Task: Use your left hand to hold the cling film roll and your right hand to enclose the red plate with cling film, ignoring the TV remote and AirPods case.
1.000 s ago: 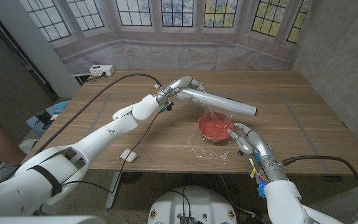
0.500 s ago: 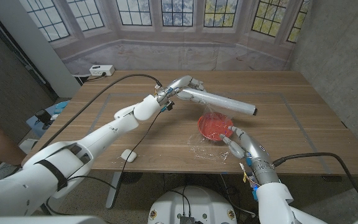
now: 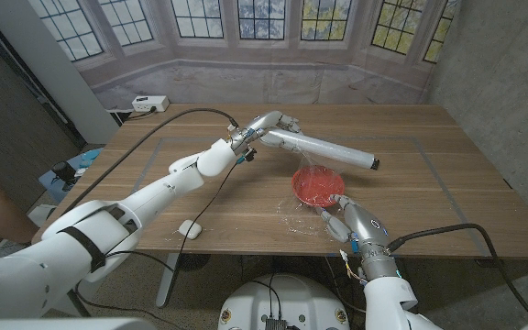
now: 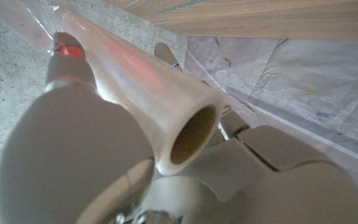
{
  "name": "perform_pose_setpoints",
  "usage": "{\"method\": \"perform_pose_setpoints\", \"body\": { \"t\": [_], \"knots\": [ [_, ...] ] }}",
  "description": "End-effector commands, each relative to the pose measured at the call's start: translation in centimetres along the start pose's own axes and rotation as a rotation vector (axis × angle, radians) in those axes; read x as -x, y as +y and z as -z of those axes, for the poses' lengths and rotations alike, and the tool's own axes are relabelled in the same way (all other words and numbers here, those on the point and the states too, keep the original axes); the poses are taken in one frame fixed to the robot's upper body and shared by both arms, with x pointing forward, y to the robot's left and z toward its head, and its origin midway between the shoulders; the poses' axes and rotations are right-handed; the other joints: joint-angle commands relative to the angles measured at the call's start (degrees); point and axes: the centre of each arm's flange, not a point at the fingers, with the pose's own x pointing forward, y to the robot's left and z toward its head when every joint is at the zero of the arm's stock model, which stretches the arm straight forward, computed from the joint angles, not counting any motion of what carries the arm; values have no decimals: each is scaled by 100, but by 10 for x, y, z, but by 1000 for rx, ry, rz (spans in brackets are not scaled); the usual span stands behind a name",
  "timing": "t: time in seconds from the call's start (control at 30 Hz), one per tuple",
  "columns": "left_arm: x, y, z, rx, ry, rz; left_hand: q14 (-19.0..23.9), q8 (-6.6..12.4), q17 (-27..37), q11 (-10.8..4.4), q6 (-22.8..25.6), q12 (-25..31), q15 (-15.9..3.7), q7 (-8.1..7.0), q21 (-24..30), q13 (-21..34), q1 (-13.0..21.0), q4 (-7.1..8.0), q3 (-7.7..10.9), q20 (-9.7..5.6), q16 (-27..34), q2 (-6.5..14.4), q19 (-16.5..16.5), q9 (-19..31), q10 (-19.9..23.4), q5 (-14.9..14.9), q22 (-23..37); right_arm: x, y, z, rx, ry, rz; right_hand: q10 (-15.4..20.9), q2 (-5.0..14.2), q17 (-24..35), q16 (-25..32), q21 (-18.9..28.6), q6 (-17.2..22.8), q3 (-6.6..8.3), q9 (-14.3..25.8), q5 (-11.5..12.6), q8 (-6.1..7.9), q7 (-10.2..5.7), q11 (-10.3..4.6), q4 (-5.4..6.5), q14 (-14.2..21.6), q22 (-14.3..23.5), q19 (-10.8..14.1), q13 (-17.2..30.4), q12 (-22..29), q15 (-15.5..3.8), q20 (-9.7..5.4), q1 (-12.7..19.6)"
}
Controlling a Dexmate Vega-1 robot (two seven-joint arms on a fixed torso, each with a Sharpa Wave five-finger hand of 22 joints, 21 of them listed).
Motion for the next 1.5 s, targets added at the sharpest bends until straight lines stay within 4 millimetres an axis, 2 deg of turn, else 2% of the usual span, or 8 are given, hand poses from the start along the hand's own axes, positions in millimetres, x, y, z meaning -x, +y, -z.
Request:
{"method": "perform_pose_setpoints", "body": {
  "t": [0.03,0.53,0.87,1.5],
  "knots": [
    [-2,3,5,-4,-14,2,-13,21,6,-6,40,2,-4,-29,11,22,1843,-14,-24,-26,-39,1873,26,22,8,13,19,5,19,-3,111,8,11,83,33,12,50,43,110,73,13,35,55,-19,-23,-18,106,-2,93,17,33,-308,-267,106],
    [-8,3,7,-14,-24,1,-21,21,3,-3,36,0,-3,-42,9,22,1845,-15,-25,-28,-43,1875,16,21,11,13,19,11,33,-1,178,37,26,334,47,24,119,53,385,118,14,21,111,-72,-29,-26,355,-5,304,15,92,-369,-272,186],
    [-9,3,7,-16,-26,-7,-25,21,2,-1,35,1,-6,-39,8,28,1845,-15,-27,-31,-45,1874,11,21,8,13,19,14,45,-1,261,40,0,380,177,67,145,28,462,183,13,28,108,-152,-110,59,397,-5,332,13,82,-424,-322,186],
    [-3,5,9,-25,-16,-28,-16,25,2,-5,37,-1,-1,-55,7,29,1834,-6,-32,-28,-40,1883,0,20,7,12,19,10,66,12,329,71,-37,401,230,114,164,6,488,271,13,25,83,-172,-147,160,407,-5,367,13,59,-455,-361,185]
  ]
}}
